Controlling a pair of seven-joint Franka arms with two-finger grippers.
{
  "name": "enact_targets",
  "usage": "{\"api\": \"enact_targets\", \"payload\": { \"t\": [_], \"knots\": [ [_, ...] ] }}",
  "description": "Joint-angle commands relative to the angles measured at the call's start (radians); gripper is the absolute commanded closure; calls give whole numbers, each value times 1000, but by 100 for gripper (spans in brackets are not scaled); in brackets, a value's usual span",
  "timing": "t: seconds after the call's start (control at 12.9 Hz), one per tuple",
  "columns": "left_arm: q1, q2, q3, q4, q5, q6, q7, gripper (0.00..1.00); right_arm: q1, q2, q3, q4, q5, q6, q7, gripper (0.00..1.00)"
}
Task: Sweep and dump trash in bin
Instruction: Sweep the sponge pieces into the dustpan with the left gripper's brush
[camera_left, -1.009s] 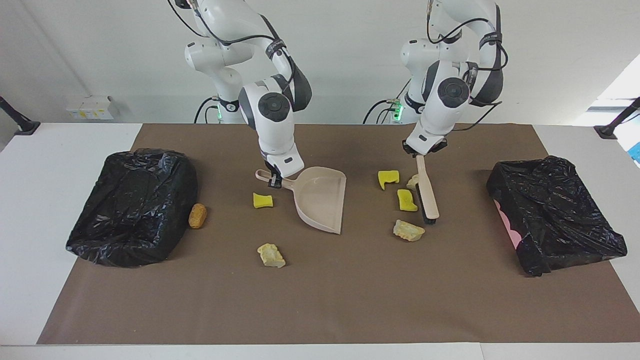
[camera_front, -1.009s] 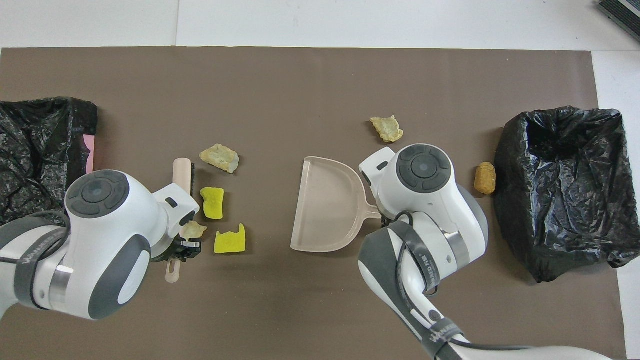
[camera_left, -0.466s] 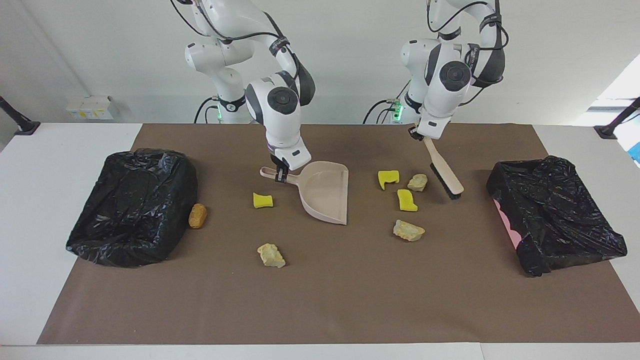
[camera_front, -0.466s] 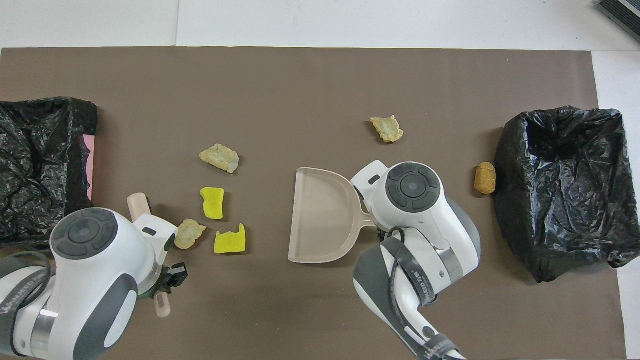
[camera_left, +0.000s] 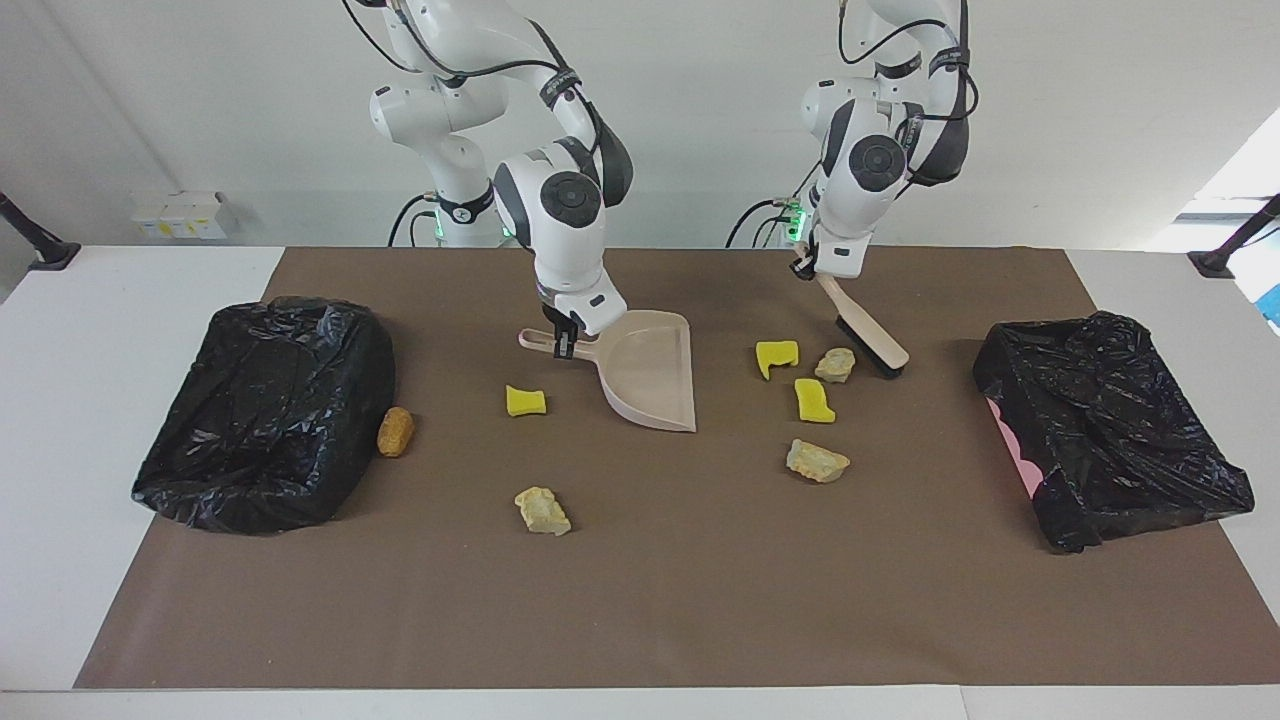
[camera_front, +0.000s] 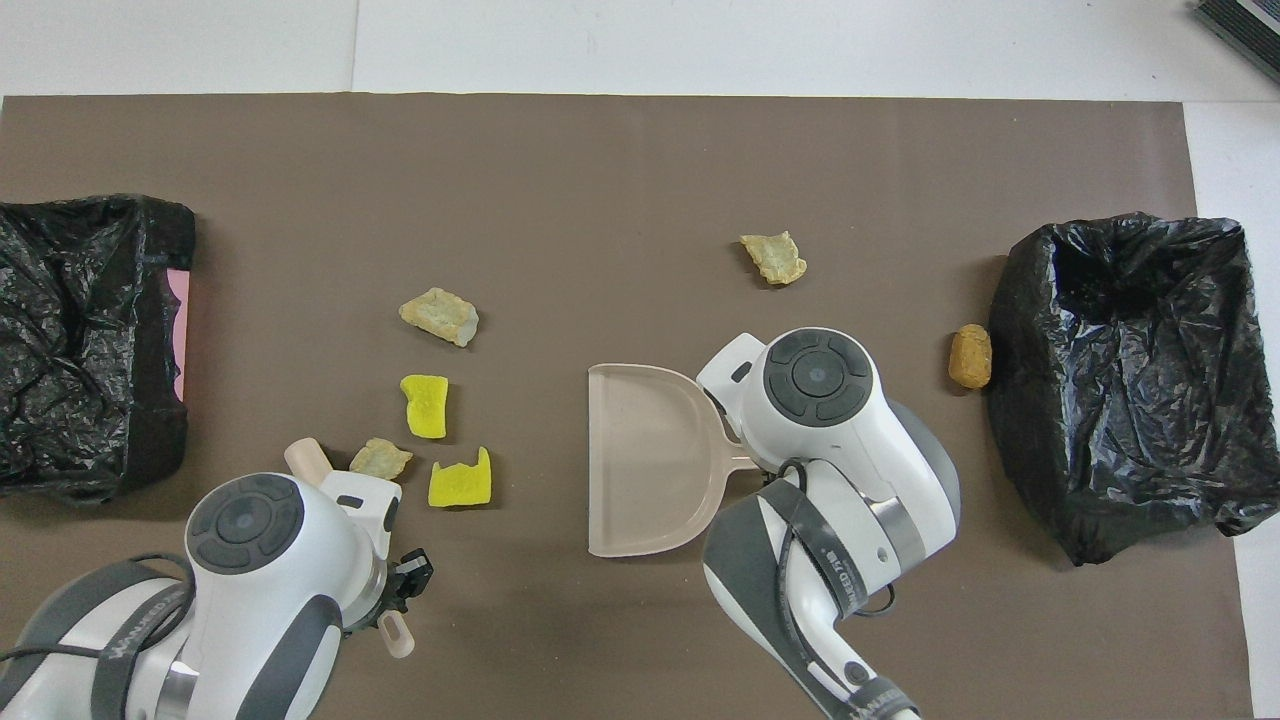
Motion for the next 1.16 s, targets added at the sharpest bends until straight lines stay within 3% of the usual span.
{"api": "enact_targets", "payload": {
  "t": [0.0, 0.16, 0.39, 0.62, 0.85, 1.09],
  "knots": [
    [-16, 41, -74, -9, -44, 125, -1, 100, -2, -28, 4, -21, -10, -15, -30, 100],
    [-19, 97, -114, 1, -45, 217, 60, 100, 7, -28, 4, -21, -9, -15, 1, 100],
    [-19, 123, -134, 38, -45, 251, 240, 100, 16, -16, 5, -23, -5, 0, 42, 100],
    [-15, 154, -212, 77, -45, 314, 258, 100, 49, 1, 5, -21, -4, 25, 105, 100],
    [-16, 160, -304, 104, -154, 313, 321, 100, 50, 3, 5, -21, -4, 25, 109, 100],
    [-18, 163, -317, 136, -240, 239, 457, 100, 52, 1, 4, -21, -4, 17, 113, 100]
  ]
}}
